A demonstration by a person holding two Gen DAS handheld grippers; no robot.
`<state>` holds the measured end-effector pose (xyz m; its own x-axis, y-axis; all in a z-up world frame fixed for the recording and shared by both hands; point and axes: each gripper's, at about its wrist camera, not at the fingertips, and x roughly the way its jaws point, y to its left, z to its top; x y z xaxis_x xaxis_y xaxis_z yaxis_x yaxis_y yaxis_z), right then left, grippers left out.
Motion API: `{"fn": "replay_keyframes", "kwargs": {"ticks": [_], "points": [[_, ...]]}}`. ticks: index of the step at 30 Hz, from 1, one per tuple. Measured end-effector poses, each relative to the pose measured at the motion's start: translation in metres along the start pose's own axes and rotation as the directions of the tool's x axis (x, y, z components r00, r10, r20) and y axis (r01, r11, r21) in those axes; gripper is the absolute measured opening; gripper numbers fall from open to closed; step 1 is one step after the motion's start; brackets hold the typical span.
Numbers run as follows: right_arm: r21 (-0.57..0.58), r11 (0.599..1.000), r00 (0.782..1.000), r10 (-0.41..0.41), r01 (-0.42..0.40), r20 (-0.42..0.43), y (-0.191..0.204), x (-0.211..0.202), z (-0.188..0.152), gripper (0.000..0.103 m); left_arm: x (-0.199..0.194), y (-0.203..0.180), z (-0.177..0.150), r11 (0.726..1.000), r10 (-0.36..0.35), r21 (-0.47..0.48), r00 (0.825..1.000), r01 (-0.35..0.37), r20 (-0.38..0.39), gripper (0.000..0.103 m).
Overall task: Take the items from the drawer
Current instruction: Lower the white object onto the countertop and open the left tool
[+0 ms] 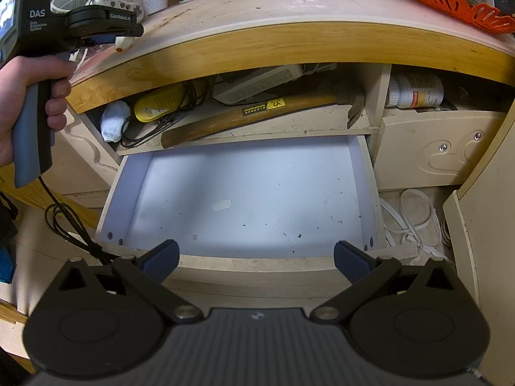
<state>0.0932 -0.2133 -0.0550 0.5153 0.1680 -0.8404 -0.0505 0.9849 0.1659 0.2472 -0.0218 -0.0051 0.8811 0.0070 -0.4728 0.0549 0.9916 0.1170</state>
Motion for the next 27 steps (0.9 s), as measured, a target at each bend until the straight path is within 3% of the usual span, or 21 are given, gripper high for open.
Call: {"fn": "replay_keyframes", "kwargs": {"ticks": [9, 10, 11, 14, 27], "points": [[0.001, 1.0, 1.0, 0.003, -0.003, 0.0, 0.001, 0.0002, 0.0002, 0.103, -0.0011, -0.0011, -0.0001, 1.0, -0.016, 0.02, 1.0, 0.016, 0.024, 0.032], [0.002, 1.0, 1.0, 0.003, -0.003, 0.0, 0.001, 0.0001, 0.0002, 0.103, -0.0018, -0.0016, 0.0003, 0.999, -0.021, 0.025, 0.999, 0.02, 0.033, 0.041], [0.003, 1.0, 1.0, 0.003, -0.003, 0.0, 0.0011, 0.0001, 0.0002, 0.103, -0.0034, -0.0023, 0.0008, 1.0, -0.015, 0.027, 0.999, 0.014, 0.046, 0.056], [0.004, 1.0, 1.0, 0.004, -0.004, 0.0, 0.0013, 0.0, 0.0002, 0.103, -0.0073, -0.0037, 0.0028, 1.0, 0.002, 0.024, 0.997, -0.004, 0.081, 0.083], [0.006, 1.0, 1.0, 0.009, -0.009, 0.0, 0.0, 0.0009, 0.0004, 0.103, -0.0033, -0.0034, 0.0052, 1.0, 0.013, 0.016, 0.999, -0.014, 0.044, 0.086]]}}
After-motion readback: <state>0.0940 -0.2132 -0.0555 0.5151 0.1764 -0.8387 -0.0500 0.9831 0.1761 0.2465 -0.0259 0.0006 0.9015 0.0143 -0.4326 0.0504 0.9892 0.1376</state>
